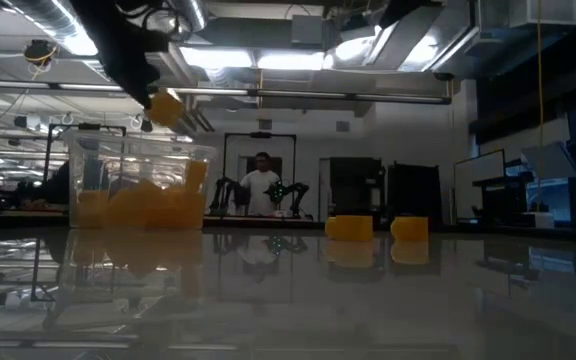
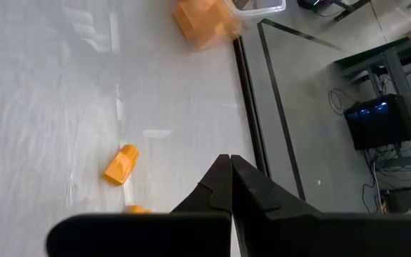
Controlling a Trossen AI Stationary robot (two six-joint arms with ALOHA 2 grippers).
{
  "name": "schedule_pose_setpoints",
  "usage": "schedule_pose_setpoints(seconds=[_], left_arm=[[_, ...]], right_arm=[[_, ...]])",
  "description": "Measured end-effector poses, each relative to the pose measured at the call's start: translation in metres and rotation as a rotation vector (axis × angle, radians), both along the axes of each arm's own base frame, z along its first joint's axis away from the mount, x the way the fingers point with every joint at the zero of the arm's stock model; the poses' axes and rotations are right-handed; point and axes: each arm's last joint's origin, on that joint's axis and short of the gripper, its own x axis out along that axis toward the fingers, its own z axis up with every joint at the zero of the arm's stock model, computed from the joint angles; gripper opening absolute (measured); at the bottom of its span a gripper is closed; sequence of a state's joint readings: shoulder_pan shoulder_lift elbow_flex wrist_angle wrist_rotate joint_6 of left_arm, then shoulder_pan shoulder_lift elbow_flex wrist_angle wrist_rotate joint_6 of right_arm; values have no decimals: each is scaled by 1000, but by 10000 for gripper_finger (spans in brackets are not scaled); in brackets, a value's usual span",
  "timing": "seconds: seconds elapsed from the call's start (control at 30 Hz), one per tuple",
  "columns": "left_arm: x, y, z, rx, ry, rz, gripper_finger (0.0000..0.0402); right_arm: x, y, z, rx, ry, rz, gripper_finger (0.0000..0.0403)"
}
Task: Sort blocks
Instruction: Put the yellow game piece into the top transparent bin
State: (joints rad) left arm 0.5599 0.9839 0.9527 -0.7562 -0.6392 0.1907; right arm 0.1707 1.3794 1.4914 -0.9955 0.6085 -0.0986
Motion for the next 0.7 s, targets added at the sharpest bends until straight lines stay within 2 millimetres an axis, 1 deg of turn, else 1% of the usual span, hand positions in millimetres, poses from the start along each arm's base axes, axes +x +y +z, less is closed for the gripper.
schedule_pose_setpoints(seconds=[0.1, 0.17, 0.3, 0.4, 0.53, 0.7], left_arm=[[-4, 5, -6, -39, 53, 36, 21], [-4, 9, -10, -58, 69, 59, 44], [3, 17, -17, -82, 65, 97, 101], [10, 19, -20, -94, 30, 85, 133], [24, 18, -17, -123, -93, -32, 151], [45, 10, -4, -122, -302, -248, 149]], right_arm=[[0, 0, 0, 2, -3, 1, 1], [1, 0, 0, 4, -5, 3, 1], [1, 1, 0, 24, -5, 18, 1], [1, 1, 0, 40, -12, 10, 1], [1, 1, 0, 46, -15, 2, 1], [10, 2, -9, 39, 20, 0, 1]])
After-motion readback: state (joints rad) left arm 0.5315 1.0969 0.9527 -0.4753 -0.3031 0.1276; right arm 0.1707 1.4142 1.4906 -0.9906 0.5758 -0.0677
